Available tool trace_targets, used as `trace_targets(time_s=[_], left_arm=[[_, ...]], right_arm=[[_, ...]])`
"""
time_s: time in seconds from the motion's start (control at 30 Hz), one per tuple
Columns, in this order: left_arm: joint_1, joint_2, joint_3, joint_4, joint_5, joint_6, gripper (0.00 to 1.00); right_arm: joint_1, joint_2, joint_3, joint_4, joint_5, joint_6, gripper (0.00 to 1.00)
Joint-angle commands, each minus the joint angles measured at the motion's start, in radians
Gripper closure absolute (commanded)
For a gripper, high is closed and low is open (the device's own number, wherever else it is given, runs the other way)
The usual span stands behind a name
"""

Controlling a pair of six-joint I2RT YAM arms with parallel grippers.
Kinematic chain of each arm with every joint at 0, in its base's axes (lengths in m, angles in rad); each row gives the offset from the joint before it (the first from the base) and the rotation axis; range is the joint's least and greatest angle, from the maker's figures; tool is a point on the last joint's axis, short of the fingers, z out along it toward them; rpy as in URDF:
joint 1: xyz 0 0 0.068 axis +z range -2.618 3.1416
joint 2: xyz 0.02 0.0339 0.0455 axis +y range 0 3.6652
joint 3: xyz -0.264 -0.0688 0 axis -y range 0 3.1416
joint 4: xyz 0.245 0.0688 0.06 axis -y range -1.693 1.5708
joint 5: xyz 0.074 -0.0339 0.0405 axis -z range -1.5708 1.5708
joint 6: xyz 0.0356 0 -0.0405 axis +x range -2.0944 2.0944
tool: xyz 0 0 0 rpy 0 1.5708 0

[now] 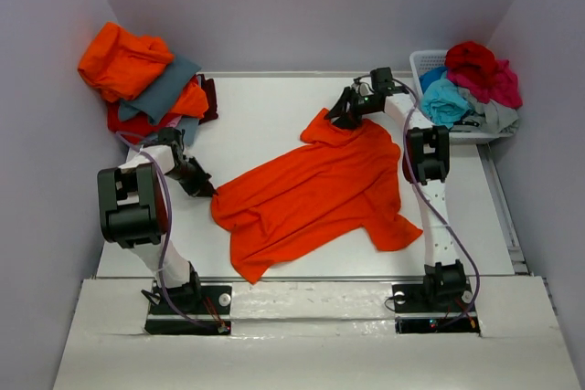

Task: Fold and stack the t-shirts
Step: Flatten the tshirt out

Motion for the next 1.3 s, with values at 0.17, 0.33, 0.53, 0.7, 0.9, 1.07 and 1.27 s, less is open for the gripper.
trace_targets(time_s=[0.17, 0.33, 0.53, 0.7, 0.9, 1.07, 1.27], left_arm=[[0.000, 0.016, 0.039, -0.043, -0.013, 0.027, 0.94], [0.000, 0.018, 0.041, -0.043, -0.012, 0.027, 0.94], [0.000, 0.022, 0.041, -0.040, -0.013, 0.028, 0.94], [-0.023, 0.033, 0.102, -0.073, -0.102, 0.039, 0.94], [-0.124, 0.074, 0.265, -0.161, -0.343, 0.067, 0.94], [-0.198, 0.149, 0.406, -0.185, -0.478, 0.091, 0.94], [-0.268, 0.255, 0.595, -0.234, -0.627, 0.107, 0.94]], right_arm=[[-0.005, 0.051, 0.003, -0.075, 0.114, -0.048, 0.68], [-0.005, 0.049, 0.008, -0.075, 0.130, -0.045, 0.77], [-0.005, 0.041, 0.043, -0.096, 0.175, -0.045, 0.90], [-0.015, -0.006, 0.061, -0.103, 0.225, -0.042, 0.93], [-0.048, -0.096, 0.046, -0.129, 0.338, -0.054, 0.93], [-0.080, -0.173, 0.022, -0.145, 0.407, -0.074, 0.93], [-0.123, -0.239, -0.001, -0.162, 0.455, -0.085, 0.93]])
